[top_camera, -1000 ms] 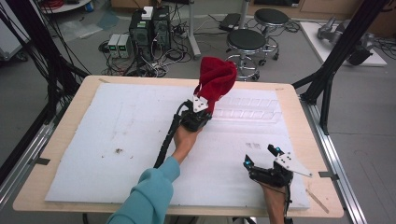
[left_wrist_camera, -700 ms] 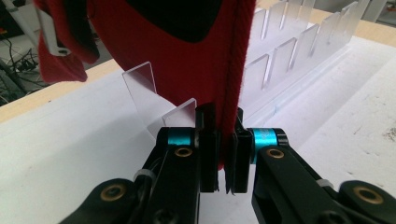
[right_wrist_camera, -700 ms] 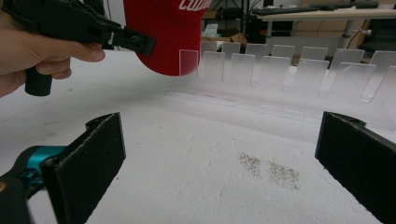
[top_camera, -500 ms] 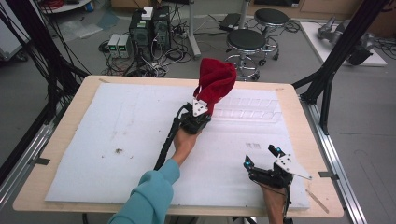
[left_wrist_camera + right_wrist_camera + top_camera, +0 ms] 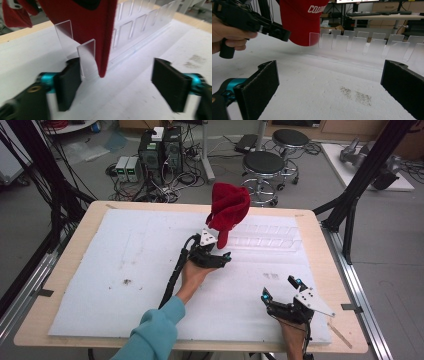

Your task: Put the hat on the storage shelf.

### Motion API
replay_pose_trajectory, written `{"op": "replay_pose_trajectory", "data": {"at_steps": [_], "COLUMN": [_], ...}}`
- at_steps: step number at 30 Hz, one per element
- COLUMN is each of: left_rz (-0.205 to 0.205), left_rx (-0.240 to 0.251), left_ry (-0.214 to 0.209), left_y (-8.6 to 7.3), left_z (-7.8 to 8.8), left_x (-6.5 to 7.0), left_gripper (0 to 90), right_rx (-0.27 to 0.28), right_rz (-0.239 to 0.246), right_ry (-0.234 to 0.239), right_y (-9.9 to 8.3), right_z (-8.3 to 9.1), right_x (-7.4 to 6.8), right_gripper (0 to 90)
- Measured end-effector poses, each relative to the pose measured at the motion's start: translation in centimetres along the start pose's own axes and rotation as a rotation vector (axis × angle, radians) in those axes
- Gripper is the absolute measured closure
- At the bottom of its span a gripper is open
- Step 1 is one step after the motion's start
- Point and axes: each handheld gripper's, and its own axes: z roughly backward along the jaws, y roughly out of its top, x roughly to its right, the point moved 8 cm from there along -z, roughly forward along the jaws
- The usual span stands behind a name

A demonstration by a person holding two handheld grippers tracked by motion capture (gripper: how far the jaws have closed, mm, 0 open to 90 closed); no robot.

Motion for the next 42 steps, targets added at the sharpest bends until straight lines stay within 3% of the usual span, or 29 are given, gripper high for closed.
{"op": "replay_pose_trajectory", "data": {"at_steps": [3, 7, 15, 21, 27, 33, 42], "left_rz": [-0.013, -0.039, -0.086, -0.132, -0.134, -0.136, -0.118], "left_rx": [0.008, 0.029, 0.127, 0.198, 0.268, 0.326, 0.373], "left_ry": [-0.035, -0.047, -0.099, -0.079, -0.03, -0.005, 0.003], "left_y": [-0.2, -0.4, -1.6, -5.5, -9.7, -12.2, -12.6], "left_z": [2.0, 5.7, 13.7, 19.3, 23.6, 26.0, 26.2], "left_x": [0.2, -0.4, -2.5, -5.3, -8.4, -9.8, -10.4], "left_gripper": [14.4, 14.6, 14.7, 14.7, 14.7, 14.7, 14.6], "right_rx": [0.011, 0.017, 0.02, 0.015, 0.012, 0.01, 0.014], "right_rz": [-0.001, -0.003, 0.012, 0.023, 0.029, 0.04, 0.043], "right_ry": [0.002, 0.004, -0.012, -0.016, -0.017, -0.023, -0.034], "right_y": [0.0, 0.1, 0.1, 0.0, 0.0, 0.0, 0.0], "right_z": [0.1, 0.1, 0.2, 0.1, 0.1, 0.1, 0.1], "right_x": [0.0, 0.0, -0.1, -0.2, -0.3, -0.4, -0.4], "right_gripper": [0.5, 0.5, 0.5, 0.5, 0.5, 0.5, 0.5]}}
